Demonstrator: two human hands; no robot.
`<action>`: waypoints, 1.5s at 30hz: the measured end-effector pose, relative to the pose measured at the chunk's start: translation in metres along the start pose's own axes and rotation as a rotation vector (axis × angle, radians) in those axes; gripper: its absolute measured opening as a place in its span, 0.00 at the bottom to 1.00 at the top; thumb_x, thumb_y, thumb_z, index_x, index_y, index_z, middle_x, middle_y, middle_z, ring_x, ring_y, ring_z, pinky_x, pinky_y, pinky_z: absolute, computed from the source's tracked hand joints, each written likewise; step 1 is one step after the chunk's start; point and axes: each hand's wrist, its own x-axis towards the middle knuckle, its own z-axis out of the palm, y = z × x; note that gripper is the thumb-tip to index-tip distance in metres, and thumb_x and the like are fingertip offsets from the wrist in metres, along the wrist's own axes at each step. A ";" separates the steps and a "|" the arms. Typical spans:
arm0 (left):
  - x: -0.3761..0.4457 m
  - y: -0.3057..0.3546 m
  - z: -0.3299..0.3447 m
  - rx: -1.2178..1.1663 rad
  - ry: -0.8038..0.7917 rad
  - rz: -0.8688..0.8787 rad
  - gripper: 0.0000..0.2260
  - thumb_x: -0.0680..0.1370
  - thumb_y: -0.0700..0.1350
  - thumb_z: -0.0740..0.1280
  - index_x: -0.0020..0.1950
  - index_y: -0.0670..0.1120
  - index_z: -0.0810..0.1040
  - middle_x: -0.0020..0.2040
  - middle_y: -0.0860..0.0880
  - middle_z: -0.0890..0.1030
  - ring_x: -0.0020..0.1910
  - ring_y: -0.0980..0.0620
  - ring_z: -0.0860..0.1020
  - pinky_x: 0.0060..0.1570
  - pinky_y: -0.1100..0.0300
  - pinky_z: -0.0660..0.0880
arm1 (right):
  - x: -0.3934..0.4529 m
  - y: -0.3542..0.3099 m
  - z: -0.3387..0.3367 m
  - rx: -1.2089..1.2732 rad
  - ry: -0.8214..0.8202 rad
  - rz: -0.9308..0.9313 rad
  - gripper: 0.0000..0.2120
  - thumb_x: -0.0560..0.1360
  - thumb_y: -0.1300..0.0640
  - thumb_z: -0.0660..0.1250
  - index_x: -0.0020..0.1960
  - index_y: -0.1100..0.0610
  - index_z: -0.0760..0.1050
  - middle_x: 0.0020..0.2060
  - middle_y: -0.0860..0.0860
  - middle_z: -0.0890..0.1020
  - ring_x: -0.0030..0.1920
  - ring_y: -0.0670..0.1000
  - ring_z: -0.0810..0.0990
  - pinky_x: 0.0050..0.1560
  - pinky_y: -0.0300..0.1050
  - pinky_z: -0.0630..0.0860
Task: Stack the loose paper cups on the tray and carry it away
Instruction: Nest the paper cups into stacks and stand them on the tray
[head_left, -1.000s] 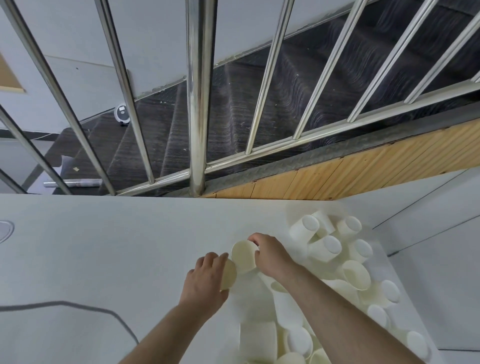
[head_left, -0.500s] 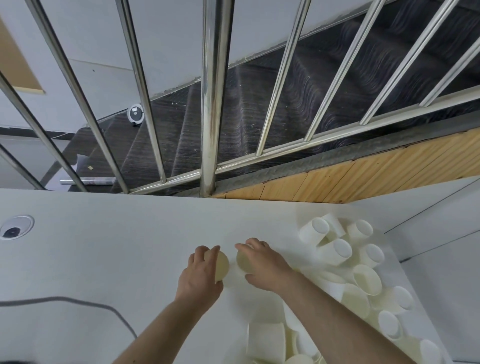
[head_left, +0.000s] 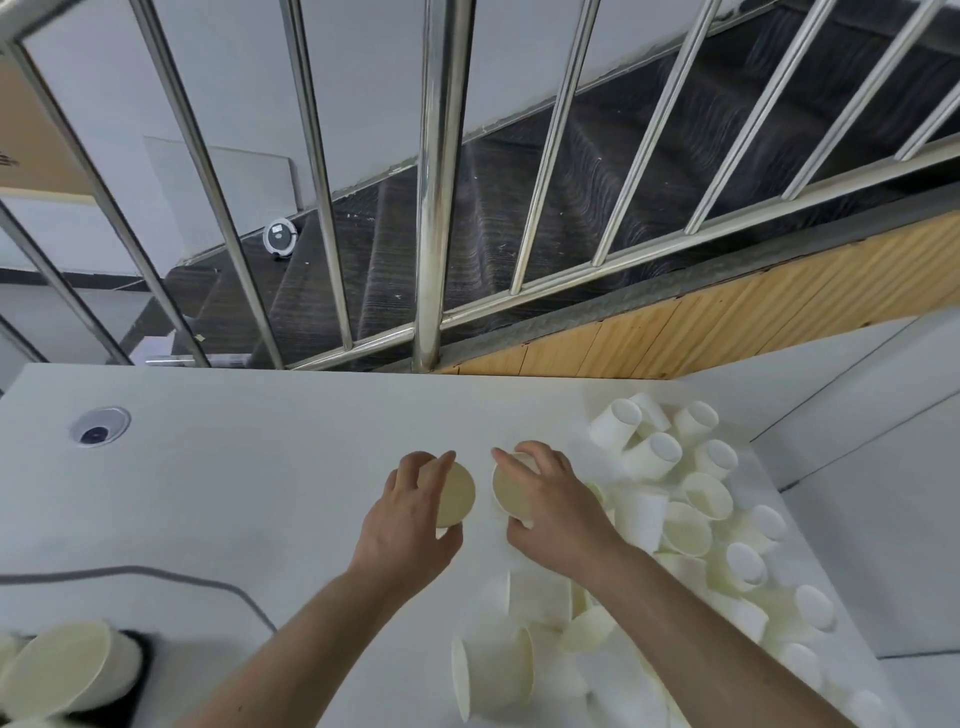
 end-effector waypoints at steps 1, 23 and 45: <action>-0.009 0.002 -0.004 -0.005 0.007 0.010 0.33 0.72 0.49 0.69 0.74 0.52 0.60 0.68 0.50 0.65 0.63 0.49 0.70 0.47 0.59 0.76 | -0.011 -0.005 -0.001 0.007 0.007 0.001 0.36 0.73 0.58 0.64 0.77 0.46 0.55 0.71 0.46 0.58 0.71 0.51 0.58 0.56 0.45 0.77; -0.293 -0.058 -0.114 -0.121 0.216 -0.045 0.32 0.68 0.53 0.69 0.71 0.52 0.66 0.63 0.59 0.66 0.59 0.59 0.69 0.49 0.63 0.72 | -0.210 -0.201 0.058 0.188 0.097 -0.198 0.33 0.74 0.54 0.64 0.77 0.46 0.57 0.69 0.43 0.60 0.69 0.46 0.62 0.57 0.36 0.71; -0.344 -0.246 -0.213 -0.073 0.065 -0.064 0.34 0.69 0.49 0.73 0.73 0.52 0.64 0.64 0.55 0.67 0.50 0.62 0.68 0.39 0.72 0.65 | -0.166 -0.412 0.136 0.199 -0.009 -0.101 0.32 0.74 0.57 0.62 0.76 0.47 0.57 0.72 0.44 0.57 0.71 0.49 0.60 0.58 0.44 0.74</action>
